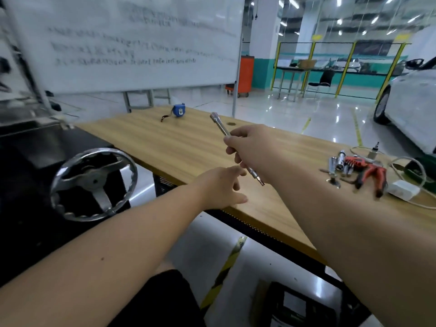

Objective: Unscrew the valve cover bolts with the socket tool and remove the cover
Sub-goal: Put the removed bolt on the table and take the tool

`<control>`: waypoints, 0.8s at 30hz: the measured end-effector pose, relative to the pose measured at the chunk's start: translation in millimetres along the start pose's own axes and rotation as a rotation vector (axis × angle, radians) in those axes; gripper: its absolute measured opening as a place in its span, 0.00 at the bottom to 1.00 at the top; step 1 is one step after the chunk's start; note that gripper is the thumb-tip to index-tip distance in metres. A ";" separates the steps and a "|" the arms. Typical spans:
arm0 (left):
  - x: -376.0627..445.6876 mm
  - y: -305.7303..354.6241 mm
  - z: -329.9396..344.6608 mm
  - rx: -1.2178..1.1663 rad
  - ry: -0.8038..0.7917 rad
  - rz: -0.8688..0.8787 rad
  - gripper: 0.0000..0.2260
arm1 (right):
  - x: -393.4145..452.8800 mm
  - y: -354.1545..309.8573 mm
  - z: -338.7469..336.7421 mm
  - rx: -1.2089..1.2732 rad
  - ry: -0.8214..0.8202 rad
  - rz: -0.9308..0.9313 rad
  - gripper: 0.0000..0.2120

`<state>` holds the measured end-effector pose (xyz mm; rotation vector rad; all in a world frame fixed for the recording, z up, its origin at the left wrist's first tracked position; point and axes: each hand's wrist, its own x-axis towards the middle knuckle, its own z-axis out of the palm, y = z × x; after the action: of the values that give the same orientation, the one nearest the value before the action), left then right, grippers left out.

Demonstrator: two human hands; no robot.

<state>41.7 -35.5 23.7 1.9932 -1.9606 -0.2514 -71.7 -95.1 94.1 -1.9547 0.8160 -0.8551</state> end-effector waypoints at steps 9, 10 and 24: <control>-119.9 -82.2 -117.2 0.202 0.262 -0.358 0.10 | 10.1 -112.4 155.3 0.289 -0.067 -0.229 0.09; -139.9 -86.5 -129.3 0.217 0.285 -0.381 0.09 | 9.5 -124.7 169.1 0.308 -0.088 -0.251 0.10; -361.0 -140.8 -249.0 0.289 0.679 -0.848 0.14 | -41.8 -257.7 323.4 0.625 -0.327 -0.465 0.08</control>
<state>248.3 350.5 167.0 2.5307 -0.7145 0.4894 221.2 189.8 170.3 -1.6558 -0.1133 -0.8829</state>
